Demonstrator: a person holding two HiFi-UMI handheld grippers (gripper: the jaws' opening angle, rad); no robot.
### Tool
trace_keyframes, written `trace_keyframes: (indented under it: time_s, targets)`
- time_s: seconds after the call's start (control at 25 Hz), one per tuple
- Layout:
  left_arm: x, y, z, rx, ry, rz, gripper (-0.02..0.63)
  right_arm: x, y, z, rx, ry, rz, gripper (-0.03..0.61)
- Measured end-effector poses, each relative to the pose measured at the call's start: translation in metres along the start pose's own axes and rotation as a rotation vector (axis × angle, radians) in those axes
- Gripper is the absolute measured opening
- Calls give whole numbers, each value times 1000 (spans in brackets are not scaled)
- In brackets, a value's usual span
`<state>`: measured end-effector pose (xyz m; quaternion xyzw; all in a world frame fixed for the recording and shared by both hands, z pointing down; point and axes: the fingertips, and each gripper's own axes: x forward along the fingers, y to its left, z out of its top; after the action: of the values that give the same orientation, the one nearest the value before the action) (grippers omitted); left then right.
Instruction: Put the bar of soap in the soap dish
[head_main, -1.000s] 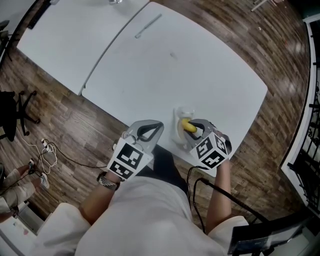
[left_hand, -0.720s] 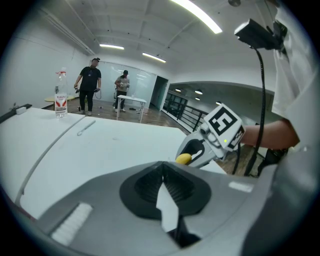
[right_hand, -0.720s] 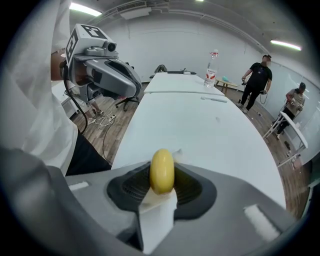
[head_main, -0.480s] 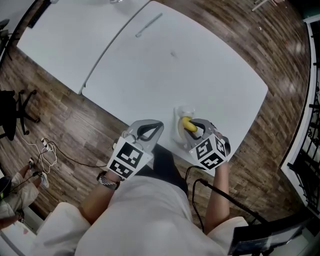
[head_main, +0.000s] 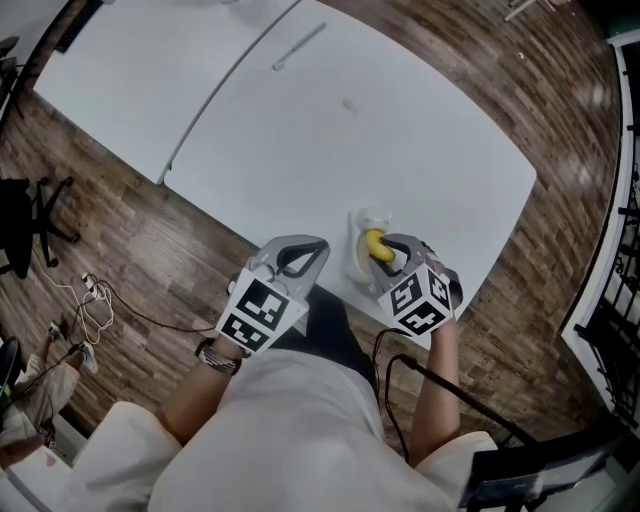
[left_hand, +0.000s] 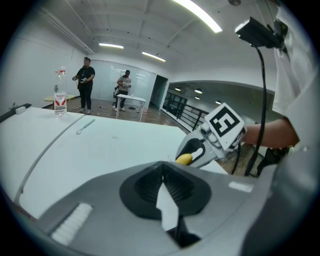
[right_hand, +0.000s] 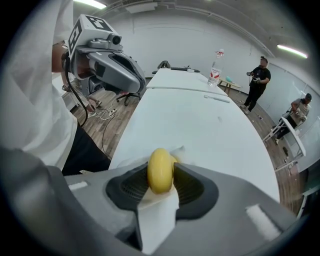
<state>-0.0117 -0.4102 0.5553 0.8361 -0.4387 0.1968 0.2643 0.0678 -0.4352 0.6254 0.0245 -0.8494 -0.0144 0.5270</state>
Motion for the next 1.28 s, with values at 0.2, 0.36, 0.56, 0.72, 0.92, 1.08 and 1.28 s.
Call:
trace_keyframes:
  time_s: [0.2, 0.36, 0.56, 0.72, 0.92, 1.08, 1.28]
  targets:
    - [0, -1, -5, -1, 14, -2, 8, 1, 1, -1, -2, 12, 17, 146]
    - [0, 0, -5, -3, 11, 3, 8, 2, 4, -2, -43, 36, 41, 155]
    - [0, 1, -2, -4, 8, 5, 8, 4, 7, -3, -112, 76, 55, 160]
    - [0, 0, -5, -6, 14, 6, 8, 3, 9, -6, -123, 93, 70, 170]
    - [1, 1, -3, -43, 5, 4, 8, 3, 12, -8, -111, 92, 74, 189]
    - [3, -1, -2, -37, 5, -4, 8, 4, 13, -8, -98, 88, 71, 190]
    - [2, 0, -5, -54, 17, -3, 8, 4, 11, -8, -82, 84, 80, 193]
